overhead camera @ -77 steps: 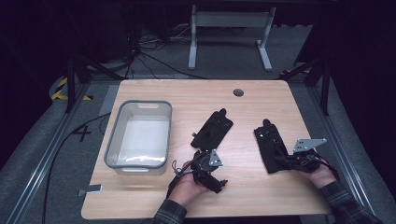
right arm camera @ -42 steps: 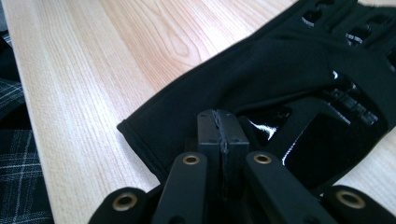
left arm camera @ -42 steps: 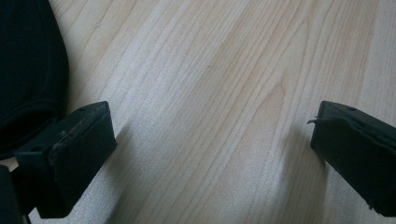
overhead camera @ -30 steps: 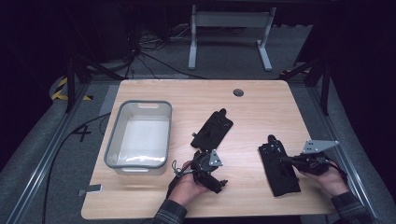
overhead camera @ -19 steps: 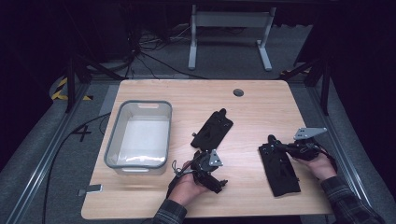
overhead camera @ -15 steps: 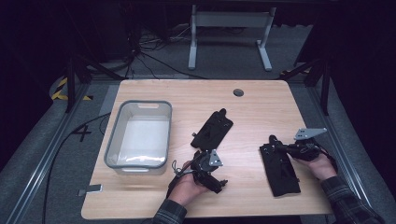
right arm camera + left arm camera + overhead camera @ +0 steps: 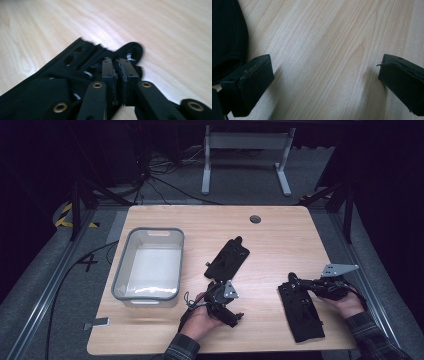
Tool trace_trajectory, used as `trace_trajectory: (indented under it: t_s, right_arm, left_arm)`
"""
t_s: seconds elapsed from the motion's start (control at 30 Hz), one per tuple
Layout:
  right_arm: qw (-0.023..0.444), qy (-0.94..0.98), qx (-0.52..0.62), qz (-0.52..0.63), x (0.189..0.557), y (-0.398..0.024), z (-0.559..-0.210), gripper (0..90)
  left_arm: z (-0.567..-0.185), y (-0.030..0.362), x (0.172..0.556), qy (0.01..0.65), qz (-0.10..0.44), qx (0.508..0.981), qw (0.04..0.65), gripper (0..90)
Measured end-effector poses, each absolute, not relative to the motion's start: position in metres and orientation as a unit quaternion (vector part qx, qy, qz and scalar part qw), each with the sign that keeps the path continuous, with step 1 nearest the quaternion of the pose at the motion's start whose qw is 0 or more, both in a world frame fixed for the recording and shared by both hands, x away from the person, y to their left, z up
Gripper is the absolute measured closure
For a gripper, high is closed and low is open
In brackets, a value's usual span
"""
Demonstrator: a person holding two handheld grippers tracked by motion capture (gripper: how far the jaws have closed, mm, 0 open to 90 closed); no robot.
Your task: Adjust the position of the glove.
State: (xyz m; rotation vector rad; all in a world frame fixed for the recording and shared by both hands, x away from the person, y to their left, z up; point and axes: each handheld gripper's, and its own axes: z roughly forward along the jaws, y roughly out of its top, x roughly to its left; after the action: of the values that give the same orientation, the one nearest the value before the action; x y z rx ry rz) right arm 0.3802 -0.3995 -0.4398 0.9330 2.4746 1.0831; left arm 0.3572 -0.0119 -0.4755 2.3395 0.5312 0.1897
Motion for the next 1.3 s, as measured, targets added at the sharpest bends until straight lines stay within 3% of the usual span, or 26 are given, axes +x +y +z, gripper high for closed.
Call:
trace_trajectory:
  t_s: [0.27,0.63,0.77,0.87,1.13,1.17,1.2,1.3]
  right_arm:
    - [0.177,0.827,0.391,0.363,0.397,-0.432,-0.449,43.5]
    - [0.189,0.821,0.417,0.342,0.406,-0.439,-0.462,20.0]
    - [0.189,0.820,0.418,0.341,0.407,-0.439,-0.462,19.4]
    - [0.189,0.820,0.418,0.341,0.407,-0.439,-0.462,19.4]
    - [0.189,0.821,0.418,0.341,0.407,-0.439,-0.462,19.4]
    - [0.189,0.821,0.418,0.341,0.407,-0.439,-0.462,19.4]
    - [0.189,0.821,0.418,0.341,0.407,-0.439,-0.462,19.3]
    - [0.189,0.821,0.418,0.341,0.407,-0.439,-0.462,19.2]
  left_arm:
    - [-0.475,-0.012,0.357,0.206,0.074,0.907,0.359,0.1]
    - [-0.473,-0.014,0.358,0.212,0.074,0.909,0.351,0.9]
    - [-0.467,-0.014,0.359,0.221,0.076,0.909,0.345,14.7]
    - [-0.459,-0.012,0.362,0.233,0.081,0.905,0.346,19.3]
    - [-0.444,-0.009,0.376,0.262,0.114,0.890,0.356,56.8]
    - [-0.442,-0.008,0.378,0.273,0.115,0.886,0.357,56.8]
    - [-0.440,-0.007,0.383,0.286,0.118,0.883,0.354,67.2]
    - [-0.437,-0.006,0.388,0.296,0.122,0.880,0.351,81.2]
